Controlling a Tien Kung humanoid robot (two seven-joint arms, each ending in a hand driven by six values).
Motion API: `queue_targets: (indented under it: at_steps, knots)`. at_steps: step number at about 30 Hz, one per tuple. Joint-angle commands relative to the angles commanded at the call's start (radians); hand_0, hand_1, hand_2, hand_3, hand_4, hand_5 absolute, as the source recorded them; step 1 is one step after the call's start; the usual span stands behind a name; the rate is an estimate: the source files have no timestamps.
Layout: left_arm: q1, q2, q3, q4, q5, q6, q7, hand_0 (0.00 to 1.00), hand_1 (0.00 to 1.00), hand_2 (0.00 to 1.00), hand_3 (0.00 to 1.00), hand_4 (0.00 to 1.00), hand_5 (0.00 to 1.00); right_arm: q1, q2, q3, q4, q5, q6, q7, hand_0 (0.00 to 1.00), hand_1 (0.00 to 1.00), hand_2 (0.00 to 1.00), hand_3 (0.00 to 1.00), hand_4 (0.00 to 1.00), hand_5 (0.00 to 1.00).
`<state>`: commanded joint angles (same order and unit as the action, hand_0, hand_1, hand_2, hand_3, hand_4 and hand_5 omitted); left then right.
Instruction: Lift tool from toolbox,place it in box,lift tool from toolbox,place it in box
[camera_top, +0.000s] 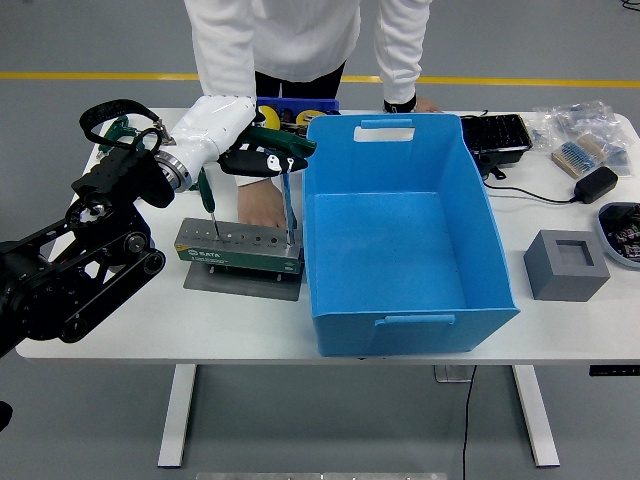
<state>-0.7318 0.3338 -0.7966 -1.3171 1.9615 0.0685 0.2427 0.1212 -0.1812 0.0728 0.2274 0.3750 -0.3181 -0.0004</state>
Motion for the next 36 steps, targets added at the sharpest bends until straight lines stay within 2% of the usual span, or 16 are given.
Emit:
queue_targets:
  at_steps: [5, 12, 27, 36]
  knots:
    - [-0.026, 0.030, 0.003, -0.027, -0.039, -0.009, 0.004, 0.201, 0.002, 0.013, 0.032, 0.991, 0.768, -0.001, 0.000, -0.002, 0.000, 0.005, 0.001, 0.000, 0.695, 0.668, 0.727, 0.553, 0.788, 0.689]
    - [-0.055, 0.054, 0.001, -0.048, -0.072, -0.020, 0.011, 0.203, 0.002, 0.012, 0.029, 0.977, 0.753, -0.001, 0.001, -0.002, -0.001, 0.005, 0.001, -0.001, 0.695, 0.668, 0.727, 0.554, 0.789, 0.688]
    - [-0.160, 0.120, 0.020, -0.103, -0.135, -0.048, 0.027, 0.203, 0.002, 0.013, 0.030, 0.974, 0.757, 0.002, -0.002, -0.006, -0.002, 0.010, 0.002, 0.001, 0.695, 0.668, 0.727, 0.553, 0.789, 0.688]
    - [-0.238, 0.149, 0.054, -0.130, -0.251, -0.068, 0.038, 0.203, 0.002, 0.012, 0.030, 0.972, 0.764, 0.002, -0.003, 0.000, -0.002, 0.001, 0.001, -0.001, 0.695, 0.669, 0.727, 0.553, 0.789, 0.688]
